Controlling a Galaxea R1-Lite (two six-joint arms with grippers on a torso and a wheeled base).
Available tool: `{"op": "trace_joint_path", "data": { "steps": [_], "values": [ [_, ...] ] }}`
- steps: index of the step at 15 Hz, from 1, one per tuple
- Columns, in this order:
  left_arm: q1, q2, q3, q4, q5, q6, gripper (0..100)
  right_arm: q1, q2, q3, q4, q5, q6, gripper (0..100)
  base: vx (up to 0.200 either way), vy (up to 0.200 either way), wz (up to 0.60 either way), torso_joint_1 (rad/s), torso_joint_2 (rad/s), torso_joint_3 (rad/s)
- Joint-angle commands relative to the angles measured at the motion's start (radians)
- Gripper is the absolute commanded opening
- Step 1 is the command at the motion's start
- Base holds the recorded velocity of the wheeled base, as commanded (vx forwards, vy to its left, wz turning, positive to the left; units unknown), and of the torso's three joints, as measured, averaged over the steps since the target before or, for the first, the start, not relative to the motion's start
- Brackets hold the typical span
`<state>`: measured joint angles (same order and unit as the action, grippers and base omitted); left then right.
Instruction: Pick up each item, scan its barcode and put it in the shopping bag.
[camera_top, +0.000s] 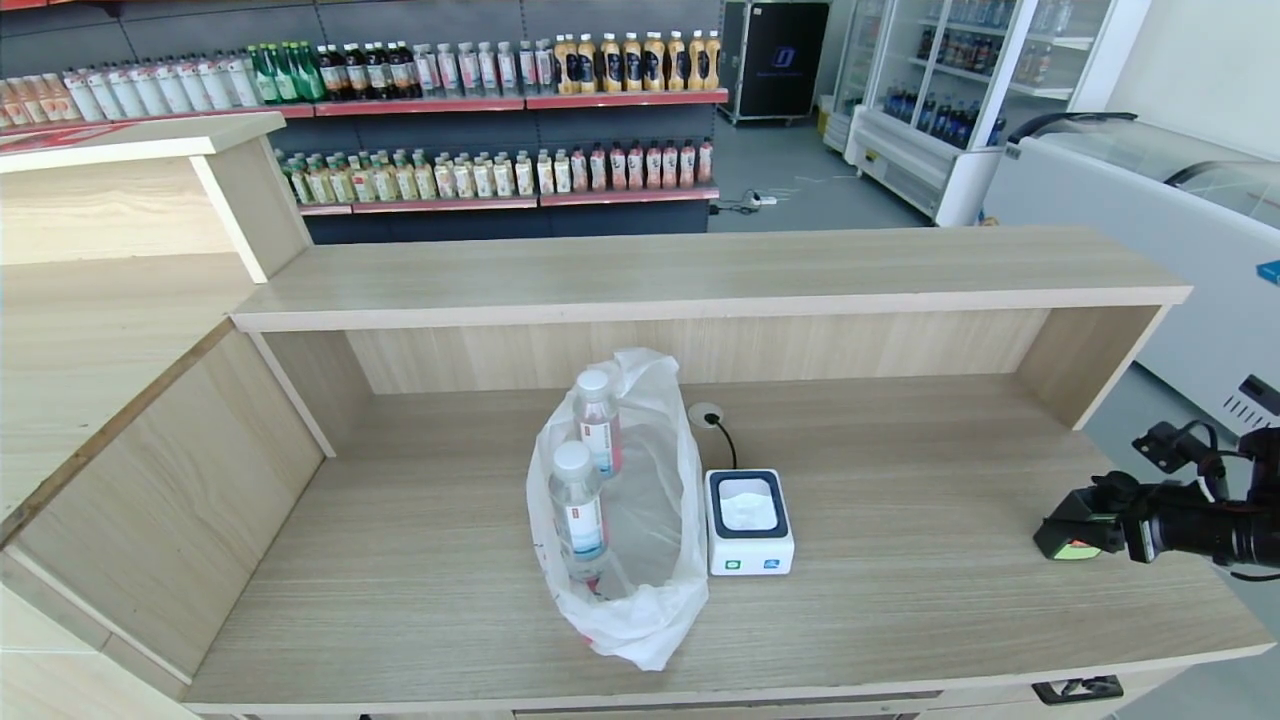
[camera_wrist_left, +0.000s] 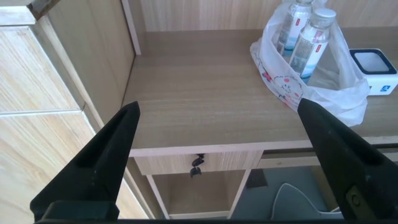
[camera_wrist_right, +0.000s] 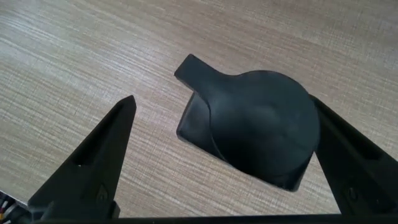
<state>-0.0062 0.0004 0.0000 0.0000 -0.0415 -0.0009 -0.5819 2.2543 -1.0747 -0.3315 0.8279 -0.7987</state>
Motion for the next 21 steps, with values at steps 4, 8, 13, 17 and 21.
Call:
{"op": "trace_joint_path", "data": {
  "steps": [4, 8, 13, 17, 21],
  "values": [
    [0.000, 0.001, 0.000, 0.000, 0.000, -0.001, 100, 0.007, 0.010, 0.030, -0.001, 0.002, -0.019, 100, 0.000, 0.000, 0.00, 0.000, 0.00, 0.000],
    [0.000, 0.001, 0.000, 0.000, 0.000, -0.001, 100, 0.007, 0.008, 0.039, 0.000, 0.002, -0.020, 0, 0.000, 0.000, 0.00, 0.000, 0.00, 0.000],
    [0.000, 0.001, 0.000, 0.000, 0.000, -0.001, 100, 0.010, 0.001, 0.087, -0.003, -0.004, -0.100, 0, 0.000, 0.000, 0.00, 0.000, 0.00, 0.000],
    [0.000, 0.001, 0.000, 0.000, 0.000, -0.001, 100, -0.012, -0.262, 0.159, -0.001, -0.003, -0.226, 0, 0.000, 0.000, 0.00, 0.000, 0.00, 0.000],
    [0.000, 0.001, 0.000, 0.000, 0.000, -0.001, 100, 0.017, -0.874, 0.412, -0.063, -0.001, -0.237, 0, 0.000, 0.000, 0.00, 0.000, 0.00, 0.000]
  ]
}}
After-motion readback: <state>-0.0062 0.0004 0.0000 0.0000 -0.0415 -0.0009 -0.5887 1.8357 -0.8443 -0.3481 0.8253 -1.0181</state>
